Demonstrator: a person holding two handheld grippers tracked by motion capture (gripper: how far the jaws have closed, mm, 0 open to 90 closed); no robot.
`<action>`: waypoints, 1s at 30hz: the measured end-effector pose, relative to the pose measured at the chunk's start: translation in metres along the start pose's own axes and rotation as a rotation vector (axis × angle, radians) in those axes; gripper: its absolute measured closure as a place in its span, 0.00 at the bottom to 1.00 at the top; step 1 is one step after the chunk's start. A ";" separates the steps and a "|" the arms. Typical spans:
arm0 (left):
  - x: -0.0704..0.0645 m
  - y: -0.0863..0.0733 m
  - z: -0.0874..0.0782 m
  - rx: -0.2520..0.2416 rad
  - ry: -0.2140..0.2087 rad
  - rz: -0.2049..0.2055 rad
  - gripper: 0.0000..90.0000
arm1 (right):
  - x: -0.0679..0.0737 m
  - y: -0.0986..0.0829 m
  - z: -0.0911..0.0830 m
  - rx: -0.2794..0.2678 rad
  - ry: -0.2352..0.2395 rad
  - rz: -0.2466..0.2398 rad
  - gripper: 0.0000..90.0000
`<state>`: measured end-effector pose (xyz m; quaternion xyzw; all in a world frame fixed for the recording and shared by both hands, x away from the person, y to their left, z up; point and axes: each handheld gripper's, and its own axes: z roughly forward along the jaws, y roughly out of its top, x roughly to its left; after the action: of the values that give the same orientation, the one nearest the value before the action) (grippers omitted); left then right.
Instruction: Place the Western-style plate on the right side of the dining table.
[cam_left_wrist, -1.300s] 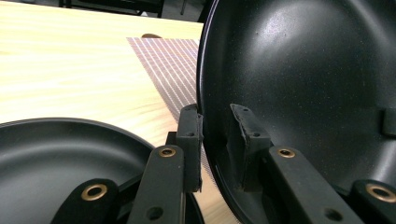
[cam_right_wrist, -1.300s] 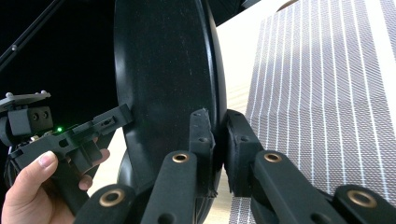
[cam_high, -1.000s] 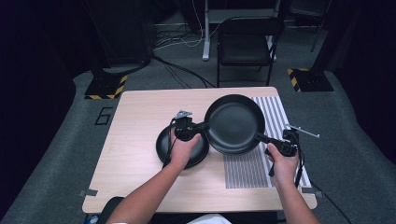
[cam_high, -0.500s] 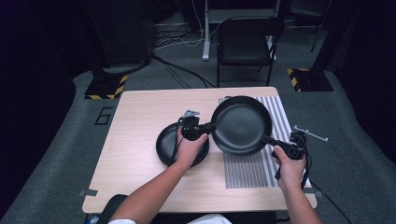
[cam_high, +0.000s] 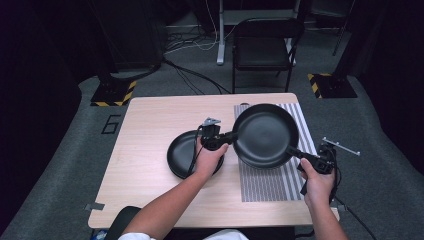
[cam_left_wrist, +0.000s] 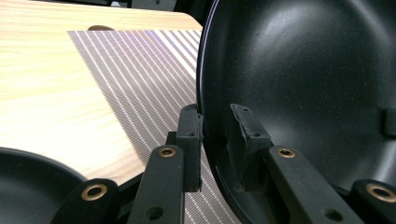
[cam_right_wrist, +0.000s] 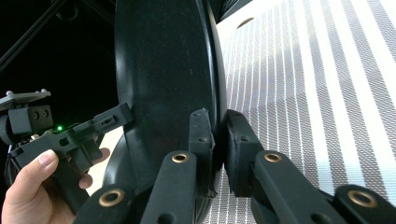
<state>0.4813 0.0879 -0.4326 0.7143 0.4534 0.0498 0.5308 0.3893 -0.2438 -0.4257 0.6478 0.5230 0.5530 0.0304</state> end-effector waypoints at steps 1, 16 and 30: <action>-0.001 0.000 0.003 -0.002 -0.008 -0.005 0.83 | 0.000 0.000 -0.001 0.000 -0.003 0.004 0.91; -0.010 -0.002 0.007 0.009 -0.019 0.012 0.83 | -0.005 -0.002 -0.013 -0.011 -0.011 0.015 0.92; -0.011 -0.005 0.024 0.027 -0.024 0.002 0.83 | -0.019 -0.001 -0.014 -0.006 -0.019 0.037 0.91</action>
<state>0.4849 0.0629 -0.4423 0.7224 0.4471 0.0353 0.5263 0.3812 -0.2648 -0.4341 0.6626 0.5090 0.5488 0.0271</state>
